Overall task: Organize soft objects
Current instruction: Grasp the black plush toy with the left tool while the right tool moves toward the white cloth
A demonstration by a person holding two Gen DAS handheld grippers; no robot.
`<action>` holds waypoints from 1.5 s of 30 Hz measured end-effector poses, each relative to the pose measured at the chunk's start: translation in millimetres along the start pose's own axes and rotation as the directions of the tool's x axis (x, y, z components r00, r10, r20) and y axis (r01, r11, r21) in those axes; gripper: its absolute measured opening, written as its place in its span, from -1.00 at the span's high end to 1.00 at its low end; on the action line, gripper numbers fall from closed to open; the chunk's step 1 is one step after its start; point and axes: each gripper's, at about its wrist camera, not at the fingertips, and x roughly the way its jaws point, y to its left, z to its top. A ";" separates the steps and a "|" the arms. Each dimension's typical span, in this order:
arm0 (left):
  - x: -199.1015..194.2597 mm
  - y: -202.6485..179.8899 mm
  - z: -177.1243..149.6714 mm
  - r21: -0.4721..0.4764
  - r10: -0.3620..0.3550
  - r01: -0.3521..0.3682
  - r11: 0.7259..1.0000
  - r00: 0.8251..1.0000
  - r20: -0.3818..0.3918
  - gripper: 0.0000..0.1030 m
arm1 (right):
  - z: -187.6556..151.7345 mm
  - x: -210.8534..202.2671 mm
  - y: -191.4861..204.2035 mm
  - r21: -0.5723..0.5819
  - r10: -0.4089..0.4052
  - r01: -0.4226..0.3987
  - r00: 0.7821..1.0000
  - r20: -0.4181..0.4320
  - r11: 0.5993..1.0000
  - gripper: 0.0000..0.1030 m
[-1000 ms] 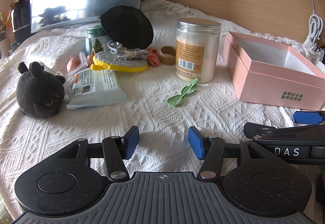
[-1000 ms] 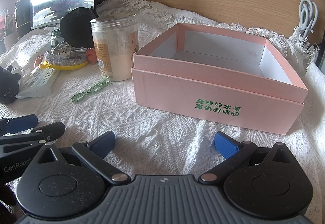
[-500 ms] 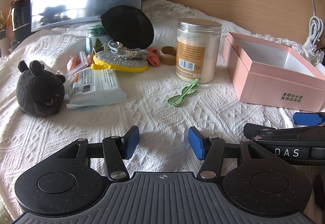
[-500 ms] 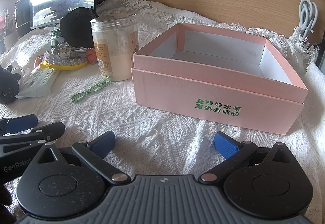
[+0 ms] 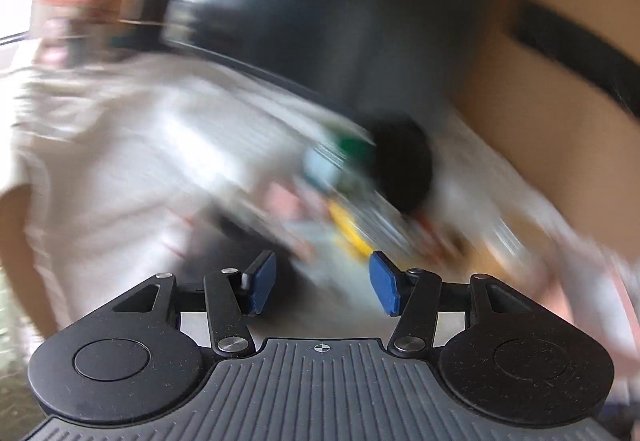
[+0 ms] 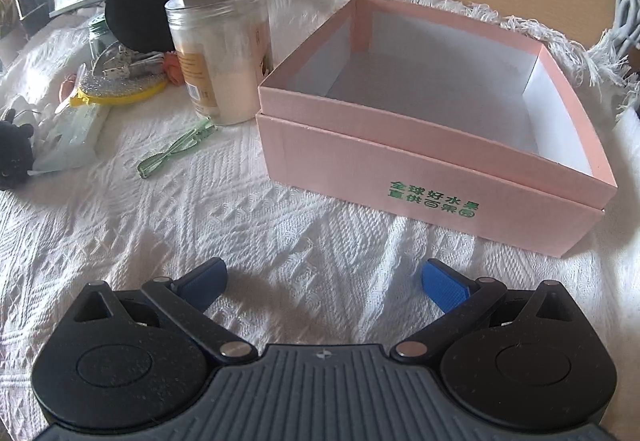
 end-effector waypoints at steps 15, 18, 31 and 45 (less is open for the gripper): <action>78.0 38.8 26.7 -0.040 0.015 -0.028 0.999 0.955 -0.297 -0.45 | -2.4 -22.8 26.3 -0.049 -0.077 0.075 0.996 -0.049 0.996 -0.99; 86.8 41.7 28.2 -0.065 -0.003 -0.020 0.998 0.944 -0.329 -0.58 | 12.9 -52.4 39.0 0.013 -0.118 0.118 0.992 0.033 0.993 -0.99; 94.1 59.5 13.5 -0.092 -0.134 0.110 0.990 0.941 -0.312 -0.65 | 140.3 -128.6 101.7 0.078 -0.159 0.141 0.921 0.355 0.987 -0.99; 52.7 40.6 31.9 0.052 -0.253 0.269 0.962 0.945 -0.207 -0.60 | 118.4 -89.8 82.4 0.031 -0.083 0.077 0.946 0.313 0.997 -0.99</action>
